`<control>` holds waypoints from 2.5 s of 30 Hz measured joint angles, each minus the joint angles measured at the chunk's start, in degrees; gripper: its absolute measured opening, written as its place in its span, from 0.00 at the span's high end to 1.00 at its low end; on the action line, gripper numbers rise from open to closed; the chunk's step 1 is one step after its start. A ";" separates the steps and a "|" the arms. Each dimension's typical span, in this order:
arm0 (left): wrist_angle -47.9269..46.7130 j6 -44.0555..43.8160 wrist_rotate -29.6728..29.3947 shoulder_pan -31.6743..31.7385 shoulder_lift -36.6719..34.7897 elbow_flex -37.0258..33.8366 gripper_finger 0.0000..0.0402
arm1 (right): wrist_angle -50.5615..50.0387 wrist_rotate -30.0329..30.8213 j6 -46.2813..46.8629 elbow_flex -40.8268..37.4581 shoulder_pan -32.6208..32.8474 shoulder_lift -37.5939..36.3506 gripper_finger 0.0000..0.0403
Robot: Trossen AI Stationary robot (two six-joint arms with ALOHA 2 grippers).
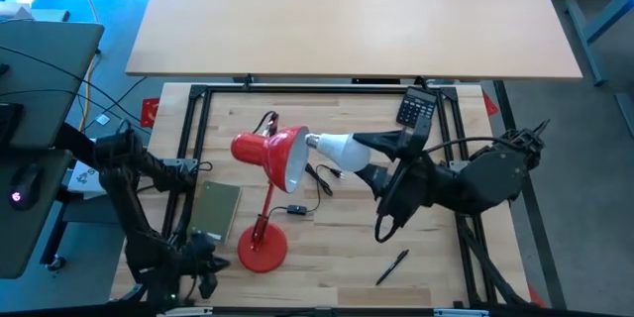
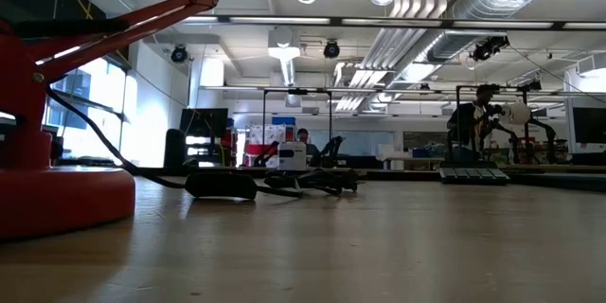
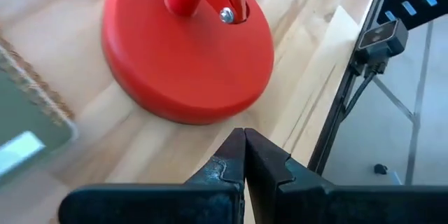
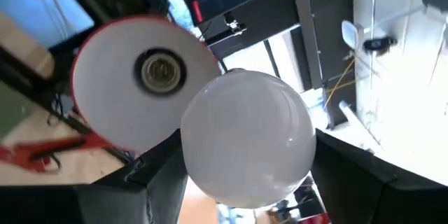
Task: Screw lightbulb
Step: Remove the white lightbulb from the red lamp
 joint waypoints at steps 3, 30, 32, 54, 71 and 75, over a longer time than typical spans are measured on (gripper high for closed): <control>-3.21 -0.02 -0.04 -0.83 -2.23 0.00 1.00 | 1.87 0.00 5.44 0.00 0.02 0.00 0.37; 8.61 -0.94 -33.79 -2.26 -7.83 0.05 1.00 | -22.62 -33.73 73.62 -0.04 -10.16 -11.96 0.37; 6.67 0.65 -36.84 -2.47 -10.31 0.05 1.00 | -22.57 -33.84 73.83 0.00 -10.16 -13.37 0.37; -7.07 52.79 -32.57 0.38 -52.91 0.05 1.00 | 29.20 -39.64 80.84 -56.31 -13.16 -41.44 0.37; 48.11 100.10 -3.66 4.39 -64.17 -10.20 1.00 | 39.12 -39.26 83.85 -64.11 -13.64 -44.36 0.37; 57.40 93.40 -1.81 6.18 -61.57 -18.67 1.00 | 39.04 -39.28 82.36 -63.73 -13.64 -44.18 0.37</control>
